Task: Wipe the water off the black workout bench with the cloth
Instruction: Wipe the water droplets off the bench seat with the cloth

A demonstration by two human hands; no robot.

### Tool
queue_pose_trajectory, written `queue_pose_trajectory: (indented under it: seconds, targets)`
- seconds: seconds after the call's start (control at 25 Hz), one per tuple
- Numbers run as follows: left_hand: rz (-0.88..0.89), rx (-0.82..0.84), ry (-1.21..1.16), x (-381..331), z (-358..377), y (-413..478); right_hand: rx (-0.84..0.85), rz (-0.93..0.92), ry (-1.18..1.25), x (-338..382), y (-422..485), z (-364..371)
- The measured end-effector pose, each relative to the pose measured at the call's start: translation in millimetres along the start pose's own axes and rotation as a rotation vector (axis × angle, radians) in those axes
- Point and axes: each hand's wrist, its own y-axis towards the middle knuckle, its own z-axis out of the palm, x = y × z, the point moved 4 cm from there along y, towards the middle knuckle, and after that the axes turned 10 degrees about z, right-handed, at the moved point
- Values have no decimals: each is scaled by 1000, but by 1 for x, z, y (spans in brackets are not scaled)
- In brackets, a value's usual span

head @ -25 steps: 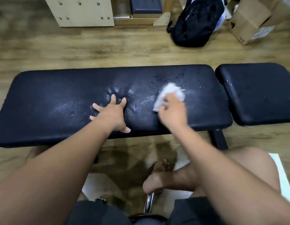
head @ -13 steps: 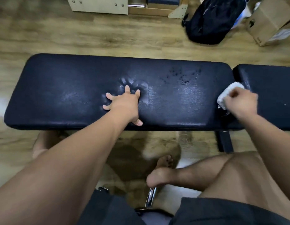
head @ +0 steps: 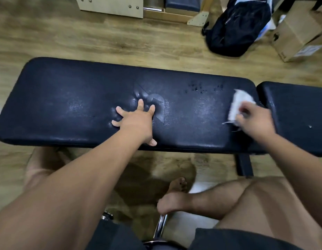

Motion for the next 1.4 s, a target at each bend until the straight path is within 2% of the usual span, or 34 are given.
queue_pose_trajectory:
  seconds: [0.08, 0.12, 0.16, 0.28, 0.36, 0.4, 0.48, 0.56, 0.68, 0.72, 0.76, 0.84, 0.92, 1.0, 1.04, 1.12, 1.2, 1.28, 1.32, 1.4]
  targets:
    - [-6, 8, 27, -4, -3, 1, -61, 260, -5, -28, 24, -18]
    - [-5, 13, 31, -6, -5, 2, -65, 307, 18, -13, 30, -15]
    - [-2, 17, 31, -7, -6, 3, -63, 266, 61, 17, 31, -4]
    - [1, 11, 20, -6, -7, 1, 29, -88, 219, 151, -5, 53]
    - [7, 8, -12, -2, -4, -2, 212, -342, 208, 212, -37, 83]
    - [17, 3, -15, -1, -2, -3, 262, -461, 181, 216, -42, 84]
    - [32, -11, 7, 0, 0, -3, 222, -512, 170, 170, -23, 69]
    - [23, -11, 4, -2, -1, -1, 74, -368, 74, 88, 15, 40]
    - [-4, 6, -6, -7, -2, 5, -9, 128, -20, -27, 75, -2]
    - [-11, 10, -11, -9, -2, 6, -15, 220, -36, -35, 90, -7]
    - [-19, 15, -19, -10, -3, 6, -34, 234, -7, -26, 101, -6]
    - [-27, 25, -22, -12, -3, 7, -103, 81, 88, 29, 108, 6]
    - [-27, 29, -26, -10, -4, 7, -127, -216, 243, 119, 85, 33]
    - [-16, 29, -51, -9, -4, 5, 32, -409, 339, 204, 38, 62]
    - [-6, 26, -52, -8, -3, 4, 139, -482, 297, 235, 15, 74]
    - [5, 19, -36, -7, -1, 1, 298, -650, 115, 243, -8, 84]
    - [1, 19, -33, -5, 0, 3, 263, -736, 86, 191, 9, 68]
    - [-6, 19, -61, -7, 0, 4, 106, -611, -66, 110, 54, 42]
    - [-7, 20, -63, -8, 1, 5, 47, -458, -158, 70, 76, 25]
    - [-12, 21, -48, -10, 1, 5, 22, -92, -165, 13, 101, 1]
